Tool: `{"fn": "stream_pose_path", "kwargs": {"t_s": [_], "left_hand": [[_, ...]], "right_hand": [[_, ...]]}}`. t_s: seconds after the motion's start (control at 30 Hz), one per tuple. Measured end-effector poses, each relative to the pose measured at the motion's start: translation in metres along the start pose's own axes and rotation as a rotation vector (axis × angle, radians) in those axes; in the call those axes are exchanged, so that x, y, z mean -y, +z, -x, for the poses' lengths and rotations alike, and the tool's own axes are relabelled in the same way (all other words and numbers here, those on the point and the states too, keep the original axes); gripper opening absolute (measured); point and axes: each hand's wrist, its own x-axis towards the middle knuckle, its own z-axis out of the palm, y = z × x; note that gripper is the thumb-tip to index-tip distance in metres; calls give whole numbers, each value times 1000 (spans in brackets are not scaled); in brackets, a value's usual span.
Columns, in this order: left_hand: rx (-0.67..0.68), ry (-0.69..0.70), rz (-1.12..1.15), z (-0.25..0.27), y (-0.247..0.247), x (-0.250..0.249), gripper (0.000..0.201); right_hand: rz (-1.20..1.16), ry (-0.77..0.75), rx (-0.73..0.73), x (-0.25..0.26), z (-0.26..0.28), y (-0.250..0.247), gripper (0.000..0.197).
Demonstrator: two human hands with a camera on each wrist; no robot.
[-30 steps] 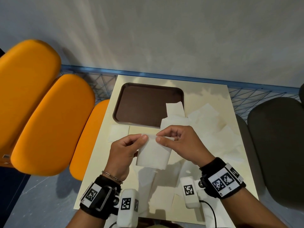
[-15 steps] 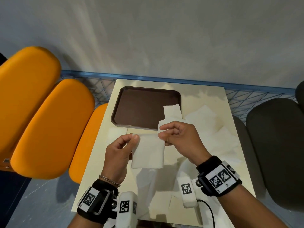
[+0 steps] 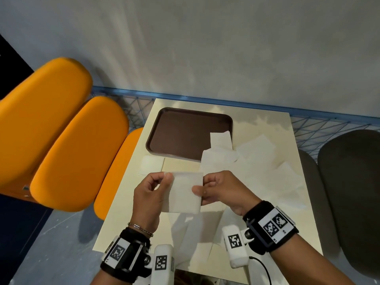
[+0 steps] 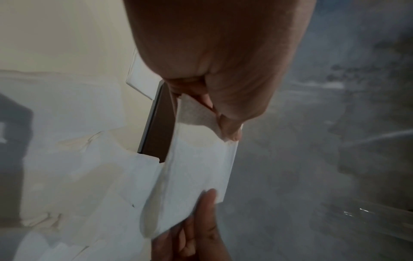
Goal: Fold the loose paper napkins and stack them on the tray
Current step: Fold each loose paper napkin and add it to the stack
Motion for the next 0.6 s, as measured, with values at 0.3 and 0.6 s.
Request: {"fn": "stream_pose_path", "kwargs": {"t_s": [0.3, 0.6], "left_hand": [[-155, -50, 34, 17, -4, 26, 19], [-28, -264, 41, -3, -48, 49, 38]], "right_hand": [[96, 89, 142, -23, -3, 2, 30], [200, 65, -8, -35, -52, 8, 25]]}}
